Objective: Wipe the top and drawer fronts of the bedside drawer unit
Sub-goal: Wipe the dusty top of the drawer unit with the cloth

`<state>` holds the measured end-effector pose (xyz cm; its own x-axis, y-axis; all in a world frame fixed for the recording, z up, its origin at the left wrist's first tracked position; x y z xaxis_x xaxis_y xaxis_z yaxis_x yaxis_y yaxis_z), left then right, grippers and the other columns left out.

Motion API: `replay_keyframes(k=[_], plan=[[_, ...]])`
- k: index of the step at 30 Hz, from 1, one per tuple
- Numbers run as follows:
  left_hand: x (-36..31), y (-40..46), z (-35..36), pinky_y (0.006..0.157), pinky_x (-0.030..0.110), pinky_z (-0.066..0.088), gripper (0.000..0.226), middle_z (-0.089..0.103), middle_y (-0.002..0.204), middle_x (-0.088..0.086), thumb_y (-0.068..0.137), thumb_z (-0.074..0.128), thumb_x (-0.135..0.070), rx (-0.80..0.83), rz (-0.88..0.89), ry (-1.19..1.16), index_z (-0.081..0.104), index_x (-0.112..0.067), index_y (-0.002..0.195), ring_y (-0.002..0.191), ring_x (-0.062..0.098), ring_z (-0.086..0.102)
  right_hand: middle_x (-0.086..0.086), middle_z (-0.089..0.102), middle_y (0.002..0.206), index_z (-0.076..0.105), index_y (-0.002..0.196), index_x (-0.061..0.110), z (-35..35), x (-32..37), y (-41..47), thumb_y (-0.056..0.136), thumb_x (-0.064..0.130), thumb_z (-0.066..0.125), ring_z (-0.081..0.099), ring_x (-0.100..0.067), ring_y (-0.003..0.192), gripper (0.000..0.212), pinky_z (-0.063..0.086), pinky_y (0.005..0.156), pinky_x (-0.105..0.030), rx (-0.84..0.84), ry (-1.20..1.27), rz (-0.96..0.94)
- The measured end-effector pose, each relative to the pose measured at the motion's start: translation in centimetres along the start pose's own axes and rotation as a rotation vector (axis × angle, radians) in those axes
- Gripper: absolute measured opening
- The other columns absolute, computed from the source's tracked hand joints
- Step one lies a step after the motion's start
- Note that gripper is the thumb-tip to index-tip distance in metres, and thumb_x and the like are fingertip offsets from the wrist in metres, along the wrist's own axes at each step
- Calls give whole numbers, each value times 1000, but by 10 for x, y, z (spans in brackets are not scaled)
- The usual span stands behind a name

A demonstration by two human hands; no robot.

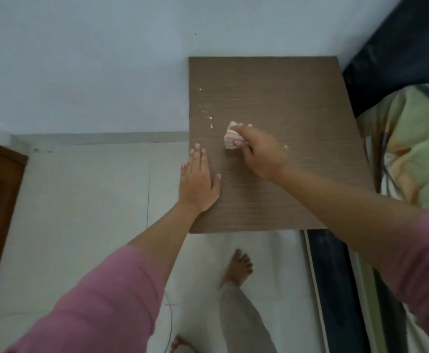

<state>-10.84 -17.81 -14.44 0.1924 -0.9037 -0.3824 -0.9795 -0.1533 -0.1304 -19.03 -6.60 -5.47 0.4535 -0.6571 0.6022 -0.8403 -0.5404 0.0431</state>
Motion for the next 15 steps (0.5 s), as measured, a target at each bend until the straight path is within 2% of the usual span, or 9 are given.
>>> replay_keyframes(k=[3, 6, 10, 15], plan=[[7, 40, 0, 113, 46, 9, 71, 6, 156, 14, 91, 36, -39, -45, -75, 26, 12, -2, 146, 144, 26, 4, -14, 52, 136, 51, 131, 9, 2, -27, 55, 94, 8, 47, 44, -26, 130, 38, 25, 107, -28, -26, 30, -7], [15, 63, 3, 113, 44, 8, 71, 6, 157, 12, 91, 33, -44, -91, -118, 35, 12, -4, 146, 144, 24, 3, -12, 43, 144, 45, 136, 16, 10, -58, 110, 97, 15, 42, 31, -26, 139, 39, 25, 113, -45, -16, 3, 13], [21, 66, 9, 112, 39, 9, 74, 5, 157, 7, 90, 32, -50, -110, -129, 31, 10, -9, 147, 144, 19, -1, -13, 36, 148, 41, 138, 20, 24, -91, 164, 98, 23, 40, 22, -29, 142, 41, 19, 114, -49, 8, -22, 35], [21, 67, 8, 112, 39, 9, 76, 0, 158, 4, 89, 34, -50, -65, -151, 15, 7, -11, 147, 144, 17, -5, -2, 18, 157, 40, 139, 31, 54, -97, 209, 96, 41, 35, 10, -23, 145, 45, 5, 113, -53, 101, -277, -54]])
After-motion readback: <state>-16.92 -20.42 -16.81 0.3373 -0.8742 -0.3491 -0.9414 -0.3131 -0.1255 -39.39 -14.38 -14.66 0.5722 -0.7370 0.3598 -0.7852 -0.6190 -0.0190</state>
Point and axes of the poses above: each hand's wrist, its own y-axis towards the middle knuckle, its own z-axis out of the palm, x = y × z, the point moved 9 cm from there along y, towards the middle knuckle
